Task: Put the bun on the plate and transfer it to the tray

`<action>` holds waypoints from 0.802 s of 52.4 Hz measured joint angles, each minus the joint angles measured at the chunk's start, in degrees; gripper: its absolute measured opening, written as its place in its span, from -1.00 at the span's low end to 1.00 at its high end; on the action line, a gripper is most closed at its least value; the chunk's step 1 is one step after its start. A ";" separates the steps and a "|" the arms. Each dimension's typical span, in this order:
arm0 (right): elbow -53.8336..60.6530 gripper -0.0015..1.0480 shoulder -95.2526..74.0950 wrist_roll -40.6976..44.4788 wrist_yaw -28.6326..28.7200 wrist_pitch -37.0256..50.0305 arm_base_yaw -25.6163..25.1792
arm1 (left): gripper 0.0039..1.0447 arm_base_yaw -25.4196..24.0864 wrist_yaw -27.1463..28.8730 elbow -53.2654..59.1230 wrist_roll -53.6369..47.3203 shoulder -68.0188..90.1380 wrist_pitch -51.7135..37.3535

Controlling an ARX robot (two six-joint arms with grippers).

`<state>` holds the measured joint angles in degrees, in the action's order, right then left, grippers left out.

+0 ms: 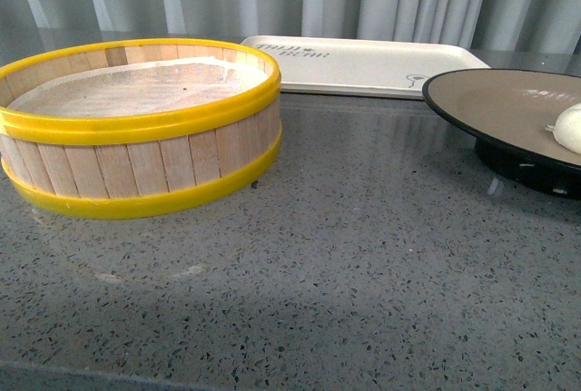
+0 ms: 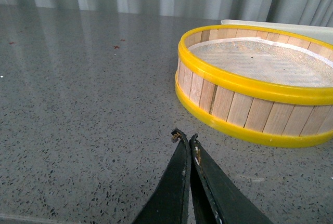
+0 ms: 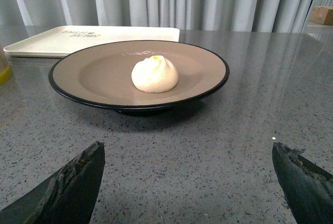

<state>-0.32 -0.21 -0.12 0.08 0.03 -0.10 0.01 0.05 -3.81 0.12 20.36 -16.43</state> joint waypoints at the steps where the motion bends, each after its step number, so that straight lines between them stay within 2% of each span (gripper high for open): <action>1: 0.00 0.84 0.00 0.00 0.00 0.00 0.00 | -0.93 0.00 -0.02 0.13 0.00 -0.42 0.26; 32: 0.00 0.84 0.00 0.00 -0.02 0.00 0.00 | -0.93 0.00 -0.04 2.32 0.02 -10.34 6.23; 37: 0.00 0.84 0.00 0.00 -0.02 0.00 0.00 | -0.93 0.00 -0.04 2.32 0.00 -17.35 15.26; 42: 0.00 0.84 0.00 0.00 -0.02 0.00 0.00 | -0.93 0.00 -0.04 2.32 0.00 -19.89 16.09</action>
<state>-0.32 -0.21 -0.12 0.05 0.03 -0.10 0.01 0.01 -1.50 0.12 0.47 -0.34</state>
